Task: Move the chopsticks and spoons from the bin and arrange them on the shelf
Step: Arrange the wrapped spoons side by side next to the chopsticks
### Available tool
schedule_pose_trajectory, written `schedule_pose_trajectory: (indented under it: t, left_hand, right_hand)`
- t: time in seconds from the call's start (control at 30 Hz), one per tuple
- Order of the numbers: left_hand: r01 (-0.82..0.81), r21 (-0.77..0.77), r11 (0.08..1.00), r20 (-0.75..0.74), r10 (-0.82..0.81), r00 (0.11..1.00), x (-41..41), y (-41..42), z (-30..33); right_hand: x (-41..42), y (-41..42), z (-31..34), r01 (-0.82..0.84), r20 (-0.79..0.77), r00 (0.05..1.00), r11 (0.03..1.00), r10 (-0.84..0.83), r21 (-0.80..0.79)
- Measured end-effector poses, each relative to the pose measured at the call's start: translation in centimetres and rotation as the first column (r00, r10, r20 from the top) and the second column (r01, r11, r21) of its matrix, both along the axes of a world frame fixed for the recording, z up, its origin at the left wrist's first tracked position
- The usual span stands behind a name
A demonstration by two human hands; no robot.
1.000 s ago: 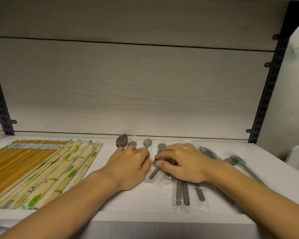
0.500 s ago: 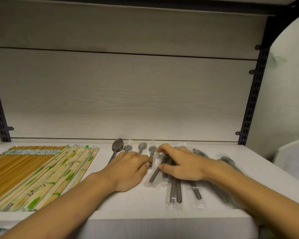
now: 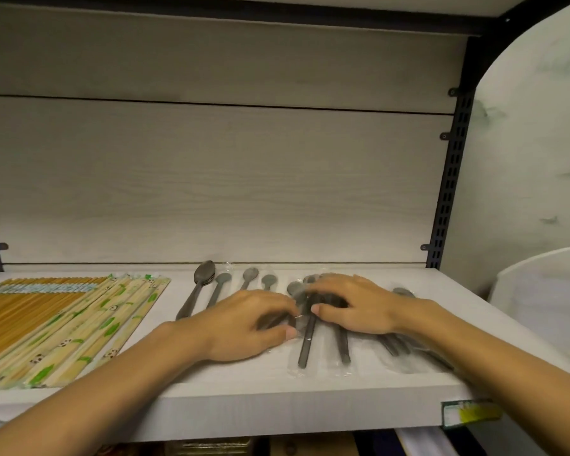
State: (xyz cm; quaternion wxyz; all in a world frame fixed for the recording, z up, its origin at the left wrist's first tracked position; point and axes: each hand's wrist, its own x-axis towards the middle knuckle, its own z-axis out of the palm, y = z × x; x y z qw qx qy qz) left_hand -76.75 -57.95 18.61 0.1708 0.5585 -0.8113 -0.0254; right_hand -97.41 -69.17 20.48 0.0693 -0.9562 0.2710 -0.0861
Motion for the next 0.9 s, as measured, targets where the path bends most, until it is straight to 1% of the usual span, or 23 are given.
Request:
schedule_pose_trajectory:
  t: [0.07,0.13,0.17,0.23,0.27,0.3,0.37,0.43,0.47,0.5,0.57,0.7,0.77,0.83,0.9]
  left_hand:
    - [-0.032,-0.028,0.999,0.077,0.034,0.996,-0.1,-0.1,0.1]
    - [-0.077,-0.046,0.996,0.185,0.084,0.979,-0.2,-0.2,0.2]
    - [-0.097,-0.050,0.994,0.222,0.105,0.969,-0.4,-0.4,0.2]
    - [-0.126,-0.055,0.990,0.252,0.136,0.958,-0.8,-0.7,0.2]
    - [-0.141,-0.059,0.988,0.261,0.152,0.953,-0.9,-1.0,0.1]
    - [-0.156,-0.063,0.986,0.274,0.167,0.947,-1.1,-1.2,0.1]
    - [-0.178,-0.055,0.983,0.287,0.186,0.940,-1.5,-1.7,0.1]
    - [-0.175,-0.034,0.984,0.284,0.177,0.942,-1.8,-2.1,0.0]
    - [-0.179,-0.021,0.984,0.292,0.178,0.940,-2.0,-2.3,0.0]
    - [-0.195,-0.009,0.981,0.310,0.188,0.932,-2.2,-2.4,0.1]
    - [-0.242,0.006,0.970,0.344,0.225,0.912,-2.5,-2.9,0.2]
    - [-0.311,0.061,0.949,0.340,0.273,0.900,-2.8,-3.4,0.4]
    - [-0.334,0.091,0.938,0.328,0.288,0.900,-2.8,-3.1,0.4]
    - [-0.327,0.083,0.942,0.284,0.292,0.913,-3.0,-2.4,0.7]
    - [-0.298,0.041,0.954,0.231,0.281,0.932,-3.6,-1.7,1.4]
  right_hand:
    - [-0.3,-0.3,-0.3,0.017,0.004,1.000,1.000,-0.017,0.020]
    - [-0.9,-0.6,-0.1,0.055,0.047,0.997,0.998,-0.057,0.035]
    - [-1.3,-0.6,0.1,0.077,0.064,0.995,0.997,-0.078,0.006]
    - [-2.2,-0.5,0.6,0.138,0.062,0.989,0.986,-0.132,-0.097]
    - [-2.8,-0.2,1.0,0.172,0.049,0.985,0.978,-0.167,-0.117]
    - [-3.3,0.0,1.3,0.197,0.031,0.980,0.975,-0.195,-0.104]
    - [-4.2,0.7,1.6,0.199,-0.026,0.980,0.980,-0.199,-0.008]
    - [-4.6,1.2,1.2,0.183,-0.161,0.972,0.981,-0.170,0.065]
    - [-4.5,1.2,0.7,0.189,-0.228,0.959,0.979,-0.169,0.072]
    - [-4.3,1.0,0.4,0.198,-0.262,0.949,0.978,-0.173,0.069]
    - [-3.6,0.2,0.0,0.210,-0.243,0.952,0.975,-0.187,0.071]
    - [-3.3,-1.2,0.0,0.228,-0.210,0.955,0.972,-0.211,0.061]
    - [-3.8,-1.1,-0.1,0.214,-0.200,0.960,0.975,-0.198,0.064]
    - [-4.5,-0.6,-0.1,0.197,-0.162,0.969,0.978,-0.185,0.062]
    - [-5.0,-0.1,0.0,0.193,-0.109,0.976,0.981,-0.189,0.029]
